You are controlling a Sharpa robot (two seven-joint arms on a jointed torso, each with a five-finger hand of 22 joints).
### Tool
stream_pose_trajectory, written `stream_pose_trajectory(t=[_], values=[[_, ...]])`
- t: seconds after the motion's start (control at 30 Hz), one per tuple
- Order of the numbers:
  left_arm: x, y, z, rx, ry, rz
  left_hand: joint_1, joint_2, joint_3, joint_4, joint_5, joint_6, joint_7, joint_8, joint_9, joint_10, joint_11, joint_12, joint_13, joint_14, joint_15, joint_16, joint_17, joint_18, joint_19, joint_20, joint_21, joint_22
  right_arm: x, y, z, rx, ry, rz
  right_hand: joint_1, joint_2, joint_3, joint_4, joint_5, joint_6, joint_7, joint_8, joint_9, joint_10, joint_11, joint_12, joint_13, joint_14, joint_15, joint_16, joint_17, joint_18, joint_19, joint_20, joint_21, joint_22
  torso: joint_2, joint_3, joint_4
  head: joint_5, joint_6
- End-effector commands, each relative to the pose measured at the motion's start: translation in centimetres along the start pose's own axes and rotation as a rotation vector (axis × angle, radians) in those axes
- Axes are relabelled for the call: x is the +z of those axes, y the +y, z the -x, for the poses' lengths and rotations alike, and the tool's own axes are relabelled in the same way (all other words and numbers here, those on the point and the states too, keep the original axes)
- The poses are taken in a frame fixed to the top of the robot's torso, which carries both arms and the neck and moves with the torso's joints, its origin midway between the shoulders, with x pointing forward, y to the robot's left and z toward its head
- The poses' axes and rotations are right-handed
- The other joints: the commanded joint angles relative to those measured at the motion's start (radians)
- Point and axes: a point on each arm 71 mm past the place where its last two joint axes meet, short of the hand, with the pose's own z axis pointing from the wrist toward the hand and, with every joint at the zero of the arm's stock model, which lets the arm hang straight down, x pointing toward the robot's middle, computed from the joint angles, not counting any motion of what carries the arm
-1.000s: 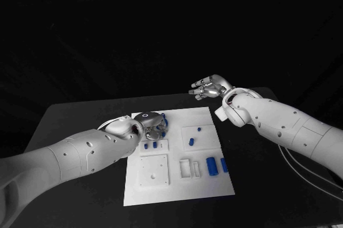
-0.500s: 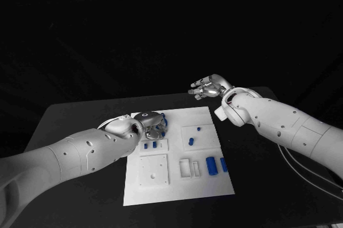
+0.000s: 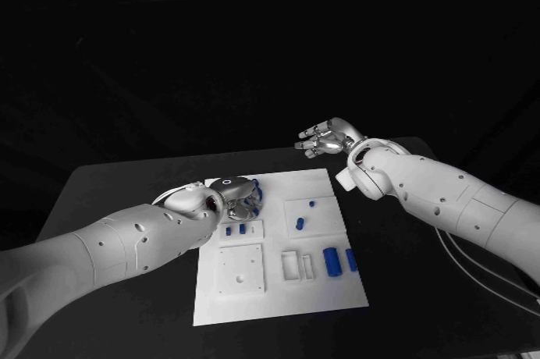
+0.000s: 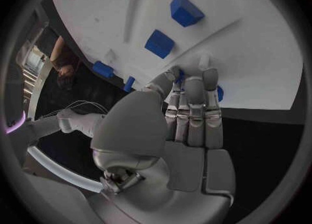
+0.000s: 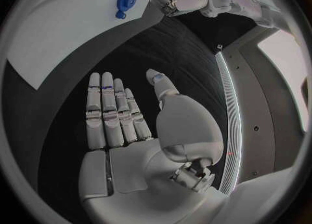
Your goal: Assemble the parts on the task board
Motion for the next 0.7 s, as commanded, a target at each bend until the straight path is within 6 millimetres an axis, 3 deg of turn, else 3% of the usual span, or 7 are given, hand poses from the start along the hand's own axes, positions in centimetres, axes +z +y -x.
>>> stream_pose_trajectory(t=[0.03,0.43,0.7], values=[[-0.1,0.18,-0.52,-0.011,0.014,0.024,0.003,0.012,0.0,0.005,-0.001,0.01,-0.001,-0.002,0.002,0.006,-0.002,0.004,-0.001,0.009,0.0,0.002,0.001,0.001,0.008,0.002,-0.002,0.021,0.03,0.1,-0.1,0.003,0.011,0.007,-0.004,-0.006,0.008,-0.001,0.005,0.007,0.002,0.002,0.001,-0.003,0.002,-0.003,-0.001,-0.007,0.002,-0.004,-0.001,0.011,-0.008,-0.001,-0.006,-0.001,0.0,-0.001,0.0001,-0.001,0.001],[-0.39,0.64,-0.11,-0.023,-0.043,0.047,0.011,0.026,0.002,-0.011,0.006,0.042,-0.006,-0.001,0.003,0.037,-0.013,0.004,-0.001,0.027,-0.01,-0.002,0.002,-0.002,0.016,-0.008,0.009,0.022,0.03,0.05,-0.08,0.003,0.012,0.006,-0.008,-0.006,0.014,-0.002,0.004,0.01,0.001,0.002,0.001,-0.002,0.001,-0.003,-0.001,-0.007,0.002,-0.004,-0.001,0.011,-0.008,-0.001,-0.006,-0.001,0.0,-0.0023,0.0013,0.001,0.003],[-0.91,1.07,0.29,-0.039,-0.075,0.055,0.008,0.027,0.003,-0.025,0.011,0.045,-0.006,-0.002,0.002,0.038,-0.013,0.004,-0.001,0.031,-0.011,-0.007,0.004,-0.003,0.014,-0.01,0.015,0.022,0.03,-0.03,-0.03,0.002,0.012,0.004,-0.008,-0.006,0.014,-0.002,0.004,0.01,0.001,0.002,0.001,-0.002,0.001,-0.003,-0.001,-0.007,0.002,-0.004,-0.001,0.011,-0.008,-0.001,-0.006,-0.001,0.0,-0.0011,0.0008,0.003,0.007]])
